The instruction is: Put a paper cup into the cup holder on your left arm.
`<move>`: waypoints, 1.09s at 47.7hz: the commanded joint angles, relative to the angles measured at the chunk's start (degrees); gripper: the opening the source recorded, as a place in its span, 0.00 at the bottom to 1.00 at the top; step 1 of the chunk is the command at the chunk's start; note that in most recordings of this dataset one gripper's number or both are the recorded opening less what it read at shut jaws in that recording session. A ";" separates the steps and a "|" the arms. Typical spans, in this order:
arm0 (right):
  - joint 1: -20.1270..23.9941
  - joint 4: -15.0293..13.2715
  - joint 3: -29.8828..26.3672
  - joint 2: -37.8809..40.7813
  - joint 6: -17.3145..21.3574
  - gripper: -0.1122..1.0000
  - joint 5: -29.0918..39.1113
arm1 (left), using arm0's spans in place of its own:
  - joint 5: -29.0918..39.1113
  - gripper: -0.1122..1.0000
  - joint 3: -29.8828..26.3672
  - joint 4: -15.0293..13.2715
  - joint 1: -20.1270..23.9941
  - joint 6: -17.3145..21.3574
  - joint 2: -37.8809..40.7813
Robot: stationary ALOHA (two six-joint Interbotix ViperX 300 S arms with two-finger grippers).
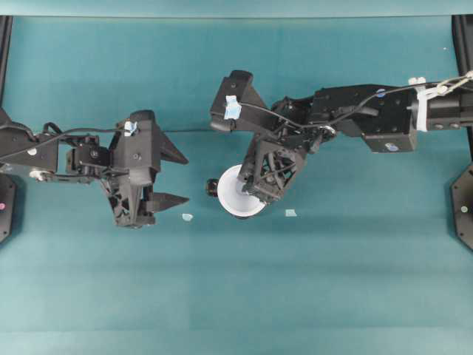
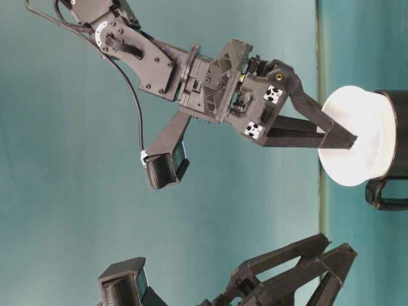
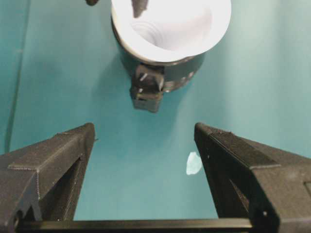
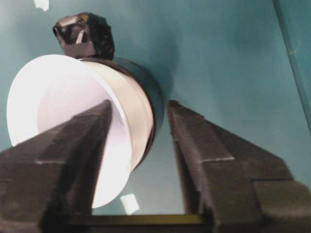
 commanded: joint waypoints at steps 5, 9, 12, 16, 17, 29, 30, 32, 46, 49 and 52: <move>-0.70 0.09 -0.79 -0.53 -0.26 0.52 -0.35 | -0.44 0.88 -0.97 0.09 0.09 0.00 -0.18; -0.79 0.09 -0.88 -0.53 -0.26 0.52 -0.26 | -0.44 0.88 -0.97 0.09 0.09 0.00 -0.09; -0.79 0.09 -0.88 -0.53 -0.26 0.52 -0.35 | -0.44 0.88 -0.97 0.09 0.09 0.00 -0.09; -0.79 0.09 -0.79 -0.53 -0.26 0.52 -0.35 | -0.44 0.88 -0.97 0.09 0.09 0.00 -0.18; -0.79 0.09 -0.79 -0.53 -0.35 0.52 -0.35 | -0.44 0.88 -0.97 0.09 0.09 0.00 -0.18; -0.62 0.09 -0.62 -2.11 -0.35 0.53 -0.35 | -0.44 0.88 -1.05 0.09 0.09 0.00 -0.18; -0.62 0.09 -0.62 -2.37 -0.35 0.53 -0.35 | -0.44 0.88 -0.97 0.09 0.09 0.00 -0.18; -0.62 0.09 -0.44 -2.72 -0.35 0.53 -0.35 | -0.44 0.88 -0.97 0.09 0.09 0.00 -0.18; -0.44 0.09 -0.44 -3.34 -0.26 0.55 -0.62 | -0.44 0.88 -0.97 0.09 0.09 0.09 -0.18; -0.44 0.09 -0.44 -3.60 -0.26 0.59 -0.70 | -0.44 0.88 -0.97 0.09 0.09 0.09 -0.18; -0.35 0.09 -0.44 -3.87 -0.26 0.66 -0.44 | -0.44 0.88 -0.97 0.09 0.09 0.09 -0.18</move>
